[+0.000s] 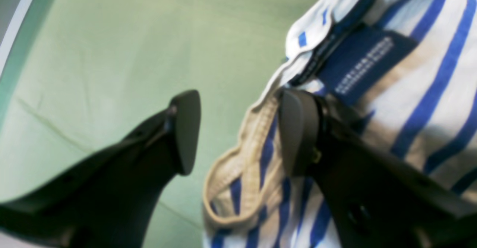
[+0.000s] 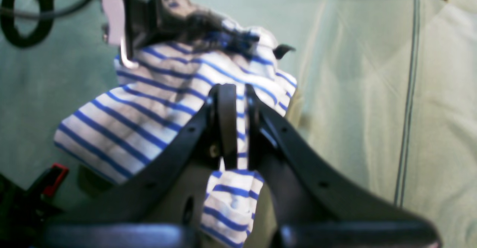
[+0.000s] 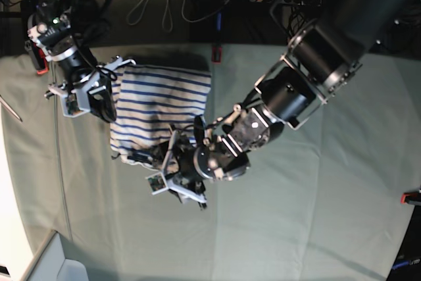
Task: Layout the t-shirt on the table in an organized manner, then fold the t-shirt properly
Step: 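Grasp the bundle edge with the left gripper and tuck it under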
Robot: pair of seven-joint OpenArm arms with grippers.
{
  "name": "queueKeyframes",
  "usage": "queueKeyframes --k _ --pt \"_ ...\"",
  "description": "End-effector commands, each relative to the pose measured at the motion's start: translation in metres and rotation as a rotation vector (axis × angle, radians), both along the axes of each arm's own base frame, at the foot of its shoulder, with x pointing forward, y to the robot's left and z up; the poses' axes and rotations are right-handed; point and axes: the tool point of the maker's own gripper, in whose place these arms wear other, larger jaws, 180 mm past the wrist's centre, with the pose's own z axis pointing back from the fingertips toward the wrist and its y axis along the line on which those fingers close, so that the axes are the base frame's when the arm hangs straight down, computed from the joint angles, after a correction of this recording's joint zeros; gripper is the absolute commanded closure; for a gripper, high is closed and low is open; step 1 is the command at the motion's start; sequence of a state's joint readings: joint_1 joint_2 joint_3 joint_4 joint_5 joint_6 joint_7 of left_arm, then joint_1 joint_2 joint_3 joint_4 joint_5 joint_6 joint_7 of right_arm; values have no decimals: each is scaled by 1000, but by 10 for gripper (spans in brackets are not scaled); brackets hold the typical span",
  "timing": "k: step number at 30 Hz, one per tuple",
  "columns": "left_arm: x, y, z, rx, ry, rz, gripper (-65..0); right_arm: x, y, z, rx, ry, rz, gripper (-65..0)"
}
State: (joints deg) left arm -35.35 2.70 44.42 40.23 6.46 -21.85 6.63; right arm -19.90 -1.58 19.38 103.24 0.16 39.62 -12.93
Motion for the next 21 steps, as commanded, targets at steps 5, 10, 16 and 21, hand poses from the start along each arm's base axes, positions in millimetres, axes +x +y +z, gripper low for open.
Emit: queueKeyframes --k 5,10,16,21 --pt "31 -1 73 -138 -155 10 -331 4 2 13 11 -49 11 -26" --pt "30 16 89 -206 -185 55 -331 3 12 11 26 -44 32 -26" --pt "10 16 68 -211 -141 55 -331 5 30 9 50 -41 75 -26" --pt "-2 3 70 -242 -130 40 -331 11 35 1 70 -24 83 -26"
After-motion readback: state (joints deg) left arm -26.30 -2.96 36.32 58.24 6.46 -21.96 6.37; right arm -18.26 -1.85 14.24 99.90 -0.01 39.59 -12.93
